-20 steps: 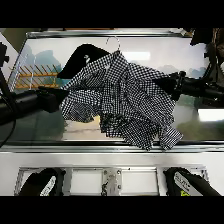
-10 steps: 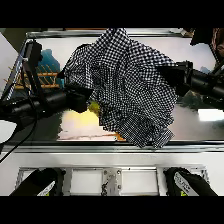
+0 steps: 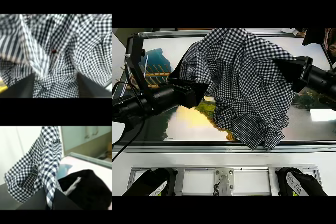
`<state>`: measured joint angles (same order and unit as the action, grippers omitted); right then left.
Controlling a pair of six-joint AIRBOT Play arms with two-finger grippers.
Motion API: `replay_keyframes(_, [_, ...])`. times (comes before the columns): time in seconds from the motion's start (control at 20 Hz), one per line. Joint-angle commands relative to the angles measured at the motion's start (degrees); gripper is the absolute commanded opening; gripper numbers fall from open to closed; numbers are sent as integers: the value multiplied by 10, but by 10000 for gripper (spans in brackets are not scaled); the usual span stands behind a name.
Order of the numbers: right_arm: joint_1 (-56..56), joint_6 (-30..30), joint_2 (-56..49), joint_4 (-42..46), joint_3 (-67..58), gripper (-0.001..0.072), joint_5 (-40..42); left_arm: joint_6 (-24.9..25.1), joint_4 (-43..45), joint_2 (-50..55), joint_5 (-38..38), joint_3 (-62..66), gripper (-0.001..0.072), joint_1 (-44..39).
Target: Fold the clothes and pants, and hang the long-sleeved shirts on hangers.
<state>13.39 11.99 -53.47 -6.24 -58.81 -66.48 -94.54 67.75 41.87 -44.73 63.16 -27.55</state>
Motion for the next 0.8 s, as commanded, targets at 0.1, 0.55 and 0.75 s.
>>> replay_keyframes(0.1, [79,0,57,0,-7,5,52,-8,2,-5,2,0,11,0])
replay_keyframes(0.55, [290,108,155,203,-28,5,239,-8,-2,42,4,-1,11,0])
replay_keyframes(0.75, [366,169,161,305,-58,5,348,-2,-2,66,4,-1,11,0])
